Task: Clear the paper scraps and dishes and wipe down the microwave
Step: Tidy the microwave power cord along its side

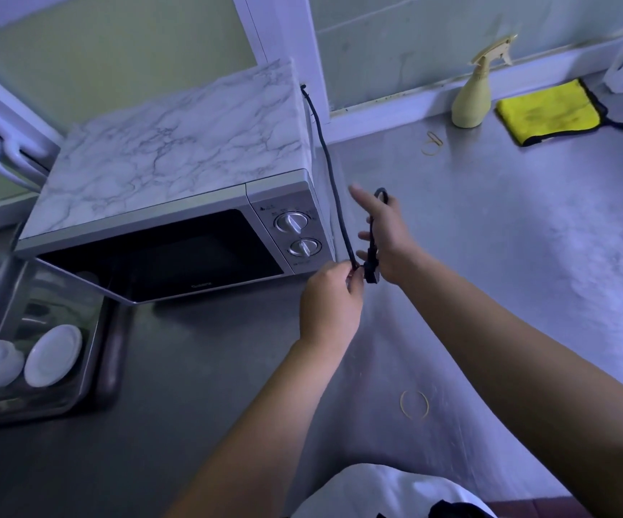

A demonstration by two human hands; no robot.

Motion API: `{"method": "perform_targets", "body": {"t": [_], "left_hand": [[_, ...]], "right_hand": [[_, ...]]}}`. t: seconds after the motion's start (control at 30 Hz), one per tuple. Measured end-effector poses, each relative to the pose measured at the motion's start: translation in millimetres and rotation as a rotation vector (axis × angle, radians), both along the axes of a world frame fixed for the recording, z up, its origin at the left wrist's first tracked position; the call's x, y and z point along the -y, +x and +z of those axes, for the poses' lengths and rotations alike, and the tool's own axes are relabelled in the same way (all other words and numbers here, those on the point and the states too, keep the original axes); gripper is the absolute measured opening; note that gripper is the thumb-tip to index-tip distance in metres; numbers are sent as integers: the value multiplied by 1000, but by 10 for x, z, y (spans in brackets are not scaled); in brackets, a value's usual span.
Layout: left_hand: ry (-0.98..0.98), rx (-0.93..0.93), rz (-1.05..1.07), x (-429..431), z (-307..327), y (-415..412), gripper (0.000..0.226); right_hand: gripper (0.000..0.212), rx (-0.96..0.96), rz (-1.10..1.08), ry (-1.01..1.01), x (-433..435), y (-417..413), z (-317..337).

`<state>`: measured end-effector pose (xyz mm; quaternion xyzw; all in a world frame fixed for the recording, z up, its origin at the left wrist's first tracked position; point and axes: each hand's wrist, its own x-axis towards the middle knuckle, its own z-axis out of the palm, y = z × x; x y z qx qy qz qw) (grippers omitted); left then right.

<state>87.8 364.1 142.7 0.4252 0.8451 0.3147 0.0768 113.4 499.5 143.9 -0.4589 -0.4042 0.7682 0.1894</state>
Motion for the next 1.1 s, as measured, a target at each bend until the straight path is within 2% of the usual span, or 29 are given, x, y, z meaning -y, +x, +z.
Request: {"method": "perform_targets", "body": {"t": [0.07,0.1,0.13,0.2,0.27,0.3,0.33,0.4,0.47,0.53,0.6,0.7,0.83,0.93,1.1], "left_hand": [[-87,-98,-27,-2,28,29,21],[-137,-139,-48,-14,39,41,21],[-187,-190,-69,-33,51,51,21],[-260,-271,-102,-84,65,59,21],[-241,-228,-85,-119,44,48,17],[-189,-123,-29,-128,12,32,13],[-125,37,53,-140,-18,10,17],[-51,455,173,-162,-60,-54,56],[-94,774,168,-220,-76,-111,89],[-131,917,91,-312,-78,-168,84],[-143,926,28,-405,-69,-198,65],[-175,879,38,-501,-99,-238,49],[-167,887,57,-530,-157,-242,45],[-158,843,47,-532,-172,-227,41],[-205,743,147,-526,-190,-238,43]], "right_hand": [[109,66,118,105,3,-44,31],[105,98,150,144,5,-73,27],[93,128,167,165,2,-107,14],[49,149,166,155,-9,-165,20],[18,114,151,141,-54,-197,12],[11,80,135,135,-95,-196,12],[11,35,115,120,-145,-184,14],[15,-48,94,80,-235,-151,2],[19,-108,118,33,-279,-117,-16],[18,-169,156,-45,-280,-96,-49],[15,-213,153,-107,-260,-95,-84],[15,-270,111,-160,-256,-120,-121],[18,-227,163,-92,-264,-130,-154],[15,-217,191,-120,-286,-85,-179],[11,-220,249,-162,-411,-5,-116]]}}
